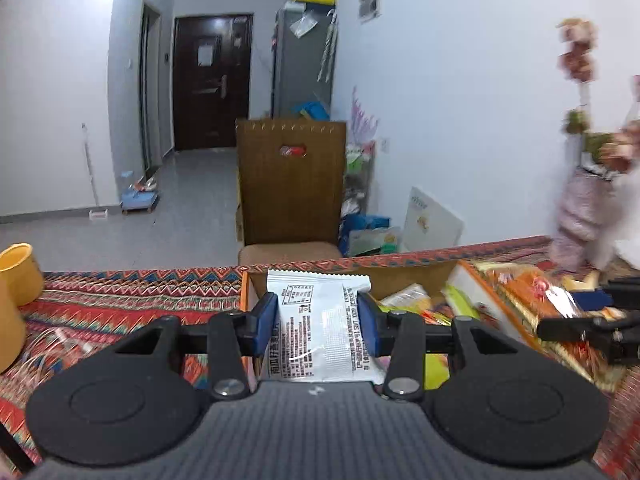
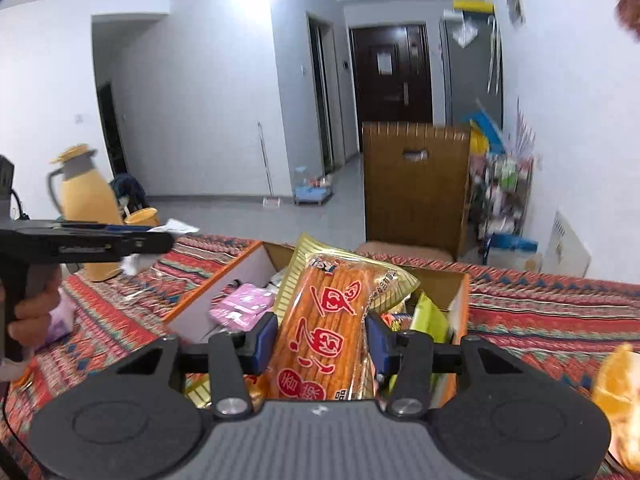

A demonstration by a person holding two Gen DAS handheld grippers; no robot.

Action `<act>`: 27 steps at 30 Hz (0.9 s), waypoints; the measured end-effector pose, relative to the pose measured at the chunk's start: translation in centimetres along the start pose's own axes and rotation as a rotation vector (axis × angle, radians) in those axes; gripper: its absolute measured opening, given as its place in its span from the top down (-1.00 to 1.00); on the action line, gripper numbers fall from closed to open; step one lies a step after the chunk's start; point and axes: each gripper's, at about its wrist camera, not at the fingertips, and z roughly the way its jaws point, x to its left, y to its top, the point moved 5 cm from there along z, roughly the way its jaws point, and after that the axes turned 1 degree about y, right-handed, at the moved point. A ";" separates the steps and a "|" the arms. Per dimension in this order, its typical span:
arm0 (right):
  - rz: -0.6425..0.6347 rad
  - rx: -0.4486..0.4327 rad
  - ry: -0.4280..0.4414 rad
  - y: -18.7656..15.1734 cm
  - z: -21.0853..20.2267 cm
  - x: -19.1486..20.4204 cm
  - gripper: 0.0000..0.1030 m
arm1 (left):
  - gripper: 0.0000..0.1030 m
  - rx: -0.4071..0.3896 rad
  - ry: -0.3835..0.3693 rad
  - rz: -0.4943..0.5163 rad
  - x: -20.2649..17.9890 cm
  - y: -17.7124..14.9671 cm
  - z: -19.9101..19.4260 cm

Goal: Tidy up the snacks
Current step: 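Carry the orange and white packets into the box and open both grippers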

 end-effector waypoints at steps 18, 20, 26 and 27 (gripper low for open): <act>-0.033 0.173 -0.187 -0.7 17.9 -2.7 -0.31 | -0.10 0.204 0.015 0.003 1.7 -2.1 17.7; -0.027 0.181 -0.195 -0.6 18.1 -2.7 -0.54 | -0.28 0.182 0.014 -0.001 1.8 -1.8 17.4; -0.037 0.156 -0.214 0.2 16.3 -2.4 -0.54 | -0.33 0.199 0.006 -0.009 2.1 -1.3 15.6; -0.042 0.151 -0.213 0.5 15.8 -2.2 -0.54 | -0.37 0.199 0.007 -0.010 2.0 -1.1 15.0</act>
